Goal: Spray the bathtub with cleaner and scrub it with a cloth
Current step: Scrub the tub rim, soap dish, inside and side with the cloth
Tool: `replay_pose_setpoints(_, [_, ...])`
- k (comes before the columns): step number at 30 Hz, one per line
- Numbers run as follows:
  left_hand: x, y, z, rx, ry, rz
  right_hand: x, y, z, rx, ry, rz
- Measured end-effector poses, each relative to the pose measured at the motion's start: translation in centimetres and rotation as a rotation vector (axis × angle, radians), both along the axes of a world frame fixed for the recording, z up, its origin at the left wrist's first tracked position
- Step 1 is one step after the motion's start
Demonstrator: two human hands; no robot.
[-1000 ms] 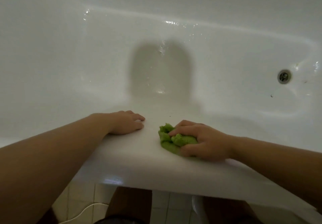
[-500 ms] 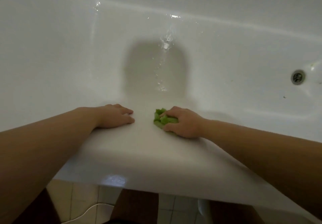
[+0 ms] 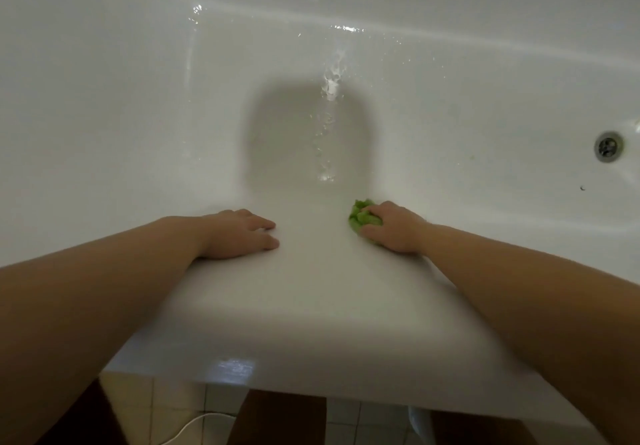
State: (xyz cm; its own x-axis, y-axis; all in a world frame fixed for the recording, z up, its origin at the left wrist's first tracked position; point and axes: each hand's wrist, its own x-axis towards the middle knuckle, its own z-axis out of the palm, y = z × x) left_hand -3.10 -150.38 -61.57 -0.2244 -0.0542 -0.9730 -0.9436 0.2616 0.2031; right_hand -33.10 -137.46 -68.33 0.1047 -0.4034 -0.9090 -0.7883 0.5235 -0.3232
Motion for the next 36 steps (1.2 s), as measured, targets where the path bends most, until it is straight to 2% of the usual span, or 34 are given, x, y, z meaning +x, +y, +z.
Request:
replay_pose_setpoints(3, [0.3, -0.3, -0.4, -0.008, 0.004, -0.013, 2.5, -1.5, -0.5, -0.003, 0.022, 0.027])
replay_pose_setpoints(11, [4.0, -1.5, 1.8, -0.053, 0.019, -0.018, 9.6, -2.4, 14.2, -0.201, -0.445, -0.029])
replay_pose_setpoints(14, [5.6, -1.9, 2.5, -0.072, 0.012, -0.017, 8.8, -1.9, 15.3, -0.195, -0.519, -0.062])
replay_pose_setpoints(17, [6.4, -2.2, 3.0, -0.085, 0.007, 0.014, 7.5, -2.1, 10.9, -0.125, -0.405, -0.091])
replay_pose_setpoints(22, [7.3, -3.1, 2.6, -0.077, 0.006, 0.032, 6.1, -2.8, 0.7, -0.031, -0.047, -0.013])
replay_pose_setpoints(26, [8.6, -4.0, 2.0, -0.088, -0.014, 0.008, 8.5, -4.3, -1.6, -0.038, 0.049, -0.002])
replay_pose_setpoints(29, [9.9, -4.6, 2.4, -0.124, -0.028, 0.004, 12.6, -5.9, 1.5, -0.059, -0.053, 0.003])
replay_pose_setpoints(33, [11.8, -4.8, 4.4, -0.200, -0.017, 0.061, 18.1, -7.4, 9.8, -0.161, -0.268, -0.010])
replay_pose_setpoints(36, [12.8, -5.1, 6.1, -0.231, 0.030, 0.069, 19.0, -7.0, 14.6, -0.172, -0.420, -0.042])
